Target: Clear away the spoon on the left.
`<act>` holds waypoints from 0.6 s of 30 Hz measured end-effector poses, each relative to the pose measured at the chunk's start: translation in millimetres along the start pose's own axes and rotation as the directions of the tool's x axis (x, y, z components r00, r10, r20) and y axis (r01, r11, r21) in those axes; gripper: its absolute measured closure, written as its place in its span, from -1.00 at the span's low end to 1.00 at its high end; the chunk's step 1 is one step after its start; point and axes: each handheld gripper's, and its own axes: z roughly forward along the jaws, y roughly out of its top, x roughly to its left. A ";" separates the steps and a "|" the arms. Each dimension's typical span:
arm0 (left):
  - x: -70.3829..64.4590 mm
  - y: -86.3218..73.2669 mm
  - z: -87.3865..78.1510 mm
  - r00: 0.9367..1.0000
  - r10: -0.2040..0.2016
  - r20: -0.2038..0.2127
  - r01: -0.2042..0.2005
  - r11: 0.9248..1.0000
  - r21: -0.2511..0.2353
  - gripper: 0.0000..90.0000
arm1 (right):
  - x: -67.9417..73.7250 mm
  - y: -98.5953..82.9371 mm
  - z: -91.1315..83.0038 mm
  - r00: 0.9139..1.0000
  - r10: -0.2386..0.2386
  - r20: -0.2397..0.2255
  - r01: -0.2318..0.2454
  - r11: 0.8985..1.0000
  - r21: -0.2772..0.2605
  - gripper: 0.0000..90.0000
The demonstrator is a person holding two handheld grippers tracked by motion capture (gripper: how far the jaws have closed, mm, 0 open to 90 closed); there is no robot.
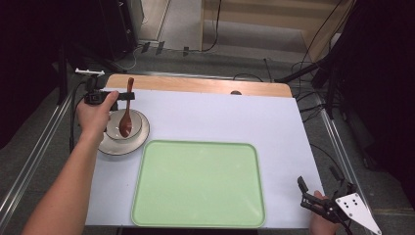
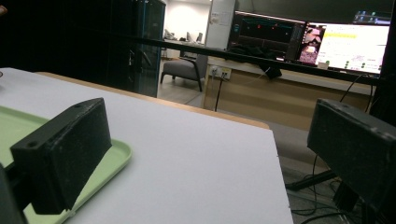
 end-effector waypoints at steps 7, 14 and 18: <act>-7.8 -0.3 -5.4 1.000 0.017 0.017 -0.017 1.000 -0.014 0.90 | -0.2 0.0 0.0 1.000 -0.001 0.002 0.001 1.000 0.001 -1.00; -15.7 -1.6 -12.7 0.998 0.055 0.042 -0.054 0.998 -0.026 0.90 | -0.3 -0.1 -0.2 1.000 0.004 0.001 -0.004 1.000 0.000 -1.00; -22.6 -2.5 -16.6 0.997 0.060 0.056 -0.057 0.997 -0.042 0.90 | -0.3 0.0 -0.1 1.000 0.003 0.003 -0.003 1.000 0.001 -1.00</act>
